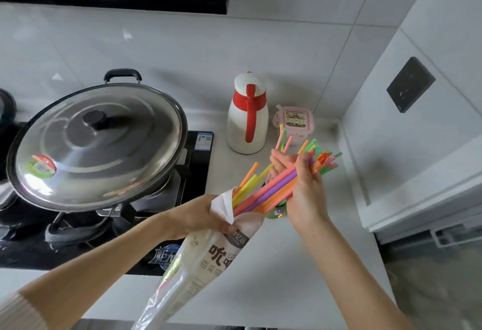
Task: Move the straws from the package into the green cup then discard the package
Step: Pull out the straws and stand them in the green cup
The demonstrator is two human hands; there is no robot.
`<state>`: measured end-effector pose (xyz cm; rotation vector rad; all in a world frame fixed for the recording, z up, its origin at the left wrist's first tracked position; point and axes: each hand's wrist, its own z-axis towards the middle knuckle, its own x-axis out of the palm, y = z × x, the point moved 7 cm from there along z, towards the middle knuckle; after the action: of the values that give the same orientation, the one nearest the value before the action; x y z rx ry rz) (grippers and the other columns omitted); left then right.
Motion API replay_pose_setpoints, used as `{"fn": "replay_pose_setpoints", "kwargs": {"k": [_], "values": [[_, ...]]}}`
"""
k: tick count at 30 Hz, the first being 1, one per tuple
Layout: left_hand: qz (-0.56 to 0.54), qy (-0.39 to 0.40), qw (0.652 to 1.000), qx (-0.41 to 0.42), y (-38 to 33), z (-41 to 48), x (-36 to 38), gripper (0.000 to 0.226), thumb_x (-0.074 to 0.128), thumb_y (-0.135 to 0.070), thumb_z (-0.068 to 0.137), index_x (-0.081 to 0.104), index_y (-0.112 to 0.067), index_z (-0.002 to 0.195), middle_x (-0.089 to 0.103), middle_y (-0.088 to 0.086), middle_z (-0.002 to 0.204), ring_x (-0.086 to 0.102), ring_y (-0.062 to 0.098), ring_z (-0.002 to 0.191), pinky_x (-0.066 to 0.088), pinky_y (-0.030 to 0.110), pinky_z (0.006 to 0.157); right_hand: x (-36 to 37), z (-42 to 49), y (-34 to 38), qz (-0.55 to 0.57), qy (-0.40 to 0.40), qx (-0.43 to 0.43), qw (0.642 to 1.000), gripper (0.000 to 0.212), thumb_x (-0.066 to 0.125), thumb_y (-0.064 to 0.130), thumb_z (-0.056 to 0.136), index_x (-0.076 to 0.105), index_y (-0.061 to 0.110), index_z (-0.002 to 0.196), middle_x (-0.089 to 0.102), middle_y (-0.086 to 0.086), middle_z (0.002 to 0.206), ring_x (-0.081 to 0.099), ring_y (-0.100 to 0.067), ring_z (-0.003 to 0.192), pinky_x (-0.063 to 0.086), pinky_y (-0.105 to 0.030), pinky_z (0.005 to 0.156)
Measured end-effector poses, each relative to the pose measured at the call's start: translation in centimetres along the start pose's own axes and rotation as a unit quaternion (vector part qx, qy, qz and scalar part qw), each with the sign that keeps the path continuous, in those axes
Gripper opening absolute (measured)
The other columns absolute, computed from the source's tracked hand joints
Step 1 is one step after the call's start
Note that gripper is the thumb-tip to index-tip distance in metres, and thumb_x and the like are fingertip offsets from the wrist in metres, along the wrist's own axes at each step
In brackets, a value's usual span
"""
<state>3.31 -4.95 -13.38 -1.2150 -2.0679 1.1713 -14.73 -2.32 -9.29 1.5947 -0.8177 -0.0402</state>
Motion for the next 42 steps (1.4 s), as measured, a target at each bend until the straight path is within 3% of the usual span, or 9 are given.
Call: {"fn": "replay_pose_setpoints", "kwargs": {"k": [3, 6, 11, 18, 25, 33, 36, 40, 42], "values": [[0.022, -0.024, 0.999, 0.022, -0.3, -0.2, -0.4, 0.031, 0.077, -0.015, 0.076, 0.065, -0.016, 0.104, 0.074, 0.007, 0.095, 0.072, 0.025, 0.089, 0.060, 0.031, 0.074, -0.2, 0.5, 3.3, 0.055, -0.006, -0.033, 0.998, 0.047, 0.034, 0.038, 0.100, 0.062, 0.002, 0.091, 0.075, -0.013, 0.100, 0.070, -0.022, 0.098, 0.054, -0.039, 0.092], [0.031, -0.059, 0.997, 0.033, -0.2, -0.4, -0.8, 0.026, 0.075, -0.007, 0.076, 0.067, -0.011, 0.101, 0.074, 0.005, 0.088, 0.072, 0.025, 0.085, 0.060, 0.037, 0.078, -0.5, 0.5, 7.4, 0.105, -0.021, -0.097, 0.990, 0.037, 0.036, 0.036, 0.100, 0.048, 0.012, 0.074, 0.069, -0.003, 0.061, 0.068, -0.020, 0.060, 0.059, -0.034, 0.065], [0.045, -0.108, 0.993, 0.024, 0.9, -0.9, -1.7, 0.025, 0.075, -0.006, 0.076, 0.066, -0.010, 0.100, 0.073, 0.013, 0.093, 0.072, 0.026, 0.086, 0.060, 0.040, 0.079, -0.7, 1.1, 12.3, 0.119, -0.052, -0.153, 0.980, 0.042, 0.039, 0.038, 0.099, 0.037, 0.016, 0.063, 0.034, 0.004, 0.049, 0.032, -0.011, 0.042, 0.033, -0.021, 0.046], [0.043, -0.172, 0.984, -0.016, 3.9, -2.3, -3.5, 0.022, 0.074, -0.007, 0.076, 0.069, -0.022, 0.091, 0.076, 0.007, 0.086, 0.074, 0.020, 0.079, 0.060, 0.036, 0.074, -1.3, 2.2, 15.7, 0.039, -0.038, -0.264, 0.963, 0.039, 0.041, 0.039, 0.097, 0.035, 0.017, 0.064, 0.033, 0.004, 0.051, 0.028, -0.014, 0.044, 0.031, -0.024, 0.048], [0.046, -0.186, 0.981, -0.040, 5.3, -3.3, -4.2, 0.021, 0.073, -0.012, 0.080, 0.066, -0.022, 0.098, 0.076, 0.004, 0.089, 0.074, 0.019, 0.080, 0.059, 0.033, 0.070, 2.2, 3.7, 8.3, -0.266, 0.079, -0.282, 0.918, 0.038, 0.037, 0.028, 0.099, 0.045, 0.011, 0.066, 0.046, 0.004, 0.048, 0.046, -0.021, 0.045, 0.044, -0.034, 0.058], [0.026, -0.185, 0.982, -0.040, 5.8, -3.2, -4.3, 0.019, 0.073, -0.011, 0.080, 0.067, -0.019, 0.096, 0.076, 0.006, 0.087, 0.074, 0.019, 0.078, 0.061, 0.034, 0.070, 0.4, 5.7, 3.2, -0.351, -0.010, -0.252, 0.902, 0.043, 0.042, 0.029, 0.099, 0.051, -0.006, 0.075, 0.058, -0.023, 0.063, 0.057, -0.022, 0.055, 0.043, -0.019, 0.058], [0.025, -0.184, 0.982, -0.038, 5.6, -2.9, -4.1, 0.019, 0.073, -0.012, 0.079, 0.068, -0.021, 0.095, 0.076, 0.005, 0.085, 0.074, 0.016, 0.076, 0.058, 0.026, 0.062, -0.7, 6.1, 1.7, -0.348, -0.043, -0.226, 0.909, 0.021, 0.051, 0.023, 0.095, 0.056, 0.007, 0.082, 0.067, -0.012, 0.073, 0.063, -0.003, 0.063, 0.046, -0.014, 0.065], [0.034, -0.180, 0.982, -0.039, 5.3, -2.4, -4.0, 0.022, 0.074, -0.012, 0.078, 0.067, -0.020, 0.096, 0.076, 0.003, 0.083, 0.074, 0.016, 0.075, 0.057, 0.024, 0.062, -1.8, 6.1, 2.0, -0.282, -0.079, -0.196, 0.936, 0.021, 0.065, 0.015, 0.083, 0.052, 0.031, 0.080, 0.065, -0.016, 0.087, 0.065, -0.035, 0.085, 0.052, -0.044, 0.082], [0.032, -0.178, 0.983, -0.038, 5.0, -2.2, -4.0, 0.020, 0.074, -0.011, 0.077, 0.067, -0.019, 0.094, 0.076, 0.003, 0.081, 0.074, 0.017, 0.075, 0.057, 0.025, 0.062, -1.6, 5.8, 3.1, -0.267, -0.085, -0.215, 0.935, 0.017, 0.066, 0.021, 0.081, 0.054, 0.033, 0.079, 0.066, -0.007, 0.083, 0.066, -0.035, 0.084, 0.053, -0.042, 0.077]]}}
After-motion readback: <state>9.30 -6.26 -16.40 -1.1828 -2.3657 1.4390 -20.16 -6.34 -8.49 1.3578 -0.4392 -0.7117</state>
